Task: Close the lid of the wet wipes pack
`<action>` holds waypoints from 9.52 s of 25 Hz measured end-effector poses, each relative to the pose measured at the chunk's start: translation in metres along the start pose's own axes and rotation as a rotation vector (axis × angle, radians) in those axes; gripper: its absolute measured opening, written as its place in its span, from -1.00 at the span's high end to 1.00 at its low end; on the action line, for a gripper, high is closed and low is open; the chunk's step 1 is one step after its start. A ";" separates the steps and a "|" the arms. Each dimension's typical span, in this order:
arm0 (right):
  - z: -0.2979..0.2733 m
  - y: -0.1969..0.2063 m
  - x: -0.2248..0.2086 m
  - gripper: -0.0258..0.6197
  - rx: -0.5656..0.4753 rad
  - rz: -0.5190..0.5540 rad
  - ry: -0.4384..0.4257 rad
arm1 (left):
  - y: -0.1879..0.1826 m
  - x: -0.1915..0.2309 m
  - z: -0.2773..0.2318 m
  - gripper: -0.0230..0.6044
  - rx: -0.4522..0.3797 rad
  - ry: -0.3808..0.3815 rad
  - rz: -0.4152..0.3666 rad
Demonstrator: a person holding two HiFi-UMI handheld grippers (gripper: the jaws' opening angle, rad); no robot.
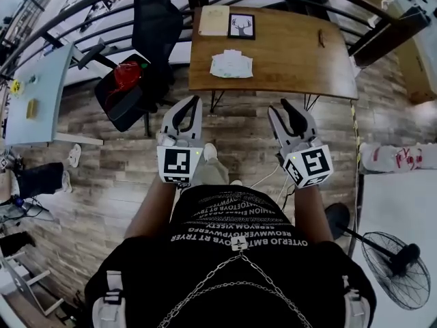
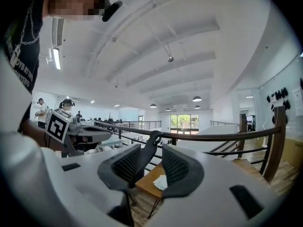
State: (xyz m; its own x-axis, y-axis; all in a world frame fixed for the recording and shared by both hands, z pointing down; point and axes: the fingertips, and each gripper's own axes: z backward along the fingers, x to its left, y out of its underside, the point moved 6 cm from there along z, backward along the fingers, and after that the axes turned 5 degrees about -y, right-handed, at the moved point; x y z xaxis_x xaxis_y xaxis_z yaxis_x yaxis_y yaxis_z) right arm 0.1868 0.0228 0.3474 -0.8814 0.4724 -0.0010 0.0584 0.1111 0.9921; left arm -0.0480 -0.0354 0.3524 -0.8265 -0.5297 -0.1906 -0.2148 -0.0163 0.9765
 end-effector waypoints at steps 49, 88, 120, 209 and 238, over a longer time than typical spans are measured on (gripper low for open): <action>-0.185 0.004 -0.074 0.54 0.129 -0.047 -0.003 | 0.039 0.107 -0.187 0.84 0.075 0.122 0.053; -0.298 0.055 -0.199 0.54 0.214 -0.203 -0.111 | 0.033 0.133 -0.305 0.83 0.144 0.067 0.032; -0.379 0.255 -0.219 0.42 0.568 -0.381 -0.213 | 0.112 0.131 -0.316 0.84 0.316 0.007 0.071; -0.363 0.321 -0.148 0.84 0.684 -0.333 -0.147 | 0.100 0.132 -0.243 0.83 0.314 0.078 0.101; -0.254 0.038 -0.150 0.88 0.116 -0.038 0.055 | 0.008 0.149 -0.230 0.83 0.042 0.112 0.053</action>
State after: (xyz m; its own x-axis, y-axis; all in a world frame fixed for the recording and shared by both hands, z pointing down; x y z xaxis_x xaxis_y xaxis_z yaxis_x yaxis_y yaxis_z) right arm 0.2025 -0.2657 0.4168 -0.9081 0.4177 -0.0284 0.0752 0.2295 0.9704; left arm -0.0532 -0.3099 0.3551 -0.7743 -0.6205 -0.1244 -0.1960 0.0482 0.9794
